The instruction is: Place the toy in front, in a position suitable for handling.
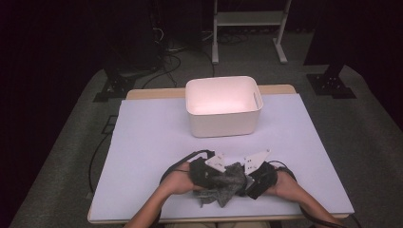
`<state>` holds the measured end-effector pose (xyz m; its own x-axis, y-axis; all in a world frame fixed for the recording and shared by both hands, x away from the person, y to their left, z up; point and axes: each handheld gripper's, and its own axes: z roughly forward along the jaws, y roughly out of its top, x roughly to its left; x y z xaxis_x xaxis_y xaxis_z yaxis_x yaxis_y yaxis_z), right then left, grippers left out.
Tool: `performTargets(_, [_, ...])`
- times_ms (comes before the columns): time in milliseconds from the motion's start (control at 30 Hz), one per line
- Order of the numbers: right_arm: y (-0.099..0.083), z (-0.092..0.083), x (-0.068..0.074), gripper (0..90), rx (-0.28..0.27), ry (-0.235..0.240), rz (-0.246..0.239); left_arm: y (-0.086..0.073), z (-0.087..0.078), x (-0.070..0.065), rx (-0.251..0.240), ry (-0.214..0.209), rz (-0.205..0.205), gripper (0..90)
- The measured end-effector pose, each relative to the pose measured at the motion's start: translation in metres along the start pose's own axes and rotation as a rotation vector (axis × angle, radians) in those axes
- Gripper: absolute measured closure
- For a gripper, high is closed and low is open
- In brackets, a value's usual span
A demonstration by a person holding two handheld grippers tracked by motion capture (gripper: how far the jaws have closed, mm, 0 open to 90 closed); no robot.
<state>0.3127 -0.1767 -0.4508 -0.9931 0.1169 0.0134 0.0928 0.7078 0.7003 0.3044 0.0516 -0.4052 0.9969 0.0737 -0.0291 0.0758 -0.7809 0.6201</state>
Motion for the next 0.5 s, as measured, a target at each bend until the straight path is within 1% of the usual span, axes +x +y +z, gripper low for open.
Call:
performTargets(33, [0.0, 0.0, 0.0, 22.0, 0.002, 0.001, 0.003, -0.007, -0.003, 0.0, -0.002, 0.008, -0.013, 77.5])
performTargets(67, [0.0, 0.0, 0.0, 22.0, 0.002, 0.001, 0.003, -0.007, -0.003, 0.0, -0.002, 0.008, -0.013, 77.5])
performTargets(100, [0.0, 0.0, -0.001, 22.0, 0.0, 0.003, 0.0, -0.021, -0.01, -0.001, 0.0, 0.022, -0.036, 77.5])
performTargets(133, [0.0, 0.0, -0.001, 22.0, 0.0, 0.003, 0.0, -0.021, -0.01, -0.001, 0.0, 0.022, -0.036, 77.5])
performTargets(167, [0.0, 0.0, -0.001, 22.0, 0.002, 0.002, -0.003, -0.034, -0.017, 0.0, -0.005, 0.034, -0.07, 77.5])
performTargets(200, [0.0, 0.0, -0.001, 22.0, 0.002, 0.001, -0.001, -0.041, -0.021, 0.002, -0.004, 0.048, -0.084, 77.5])
performTargets(233, [0.0, 0.0, -0.001, 21.9, 0.001, 0.002, 0.001, -0.045, -0.024, 0.003, -0.006, 0.056, -0.096, 77.5])
performTargets(267, [0.0, 0.0, -0.001, 21.9, 0.001, 0.004, 0.002, -0.045, -0.024, 0.003, -0.006, 0.056, -0.096, 77.5])
performTargets(300, [0.0, 0.0, -0.001, 21.9, -0.002, 0.007, 0.006, -0.051, -0.026, 0.004, -0.017, 0.055, -0.115, 77.5])
performTargets(400, [0.0, 0.001, -0.001, 22.0, -0.004, 0.007, 0.007, -0.051, -0.025, 0.004, -0.018, 0.051, -0.113, 77.5])
performTargets(500, [0.001, 0.001, -0.001, 21.9, -0.005, 0.008, 0.011, -0.041, -0.022, 0.004, -0.025, 0.037, -0.089, 77.4])
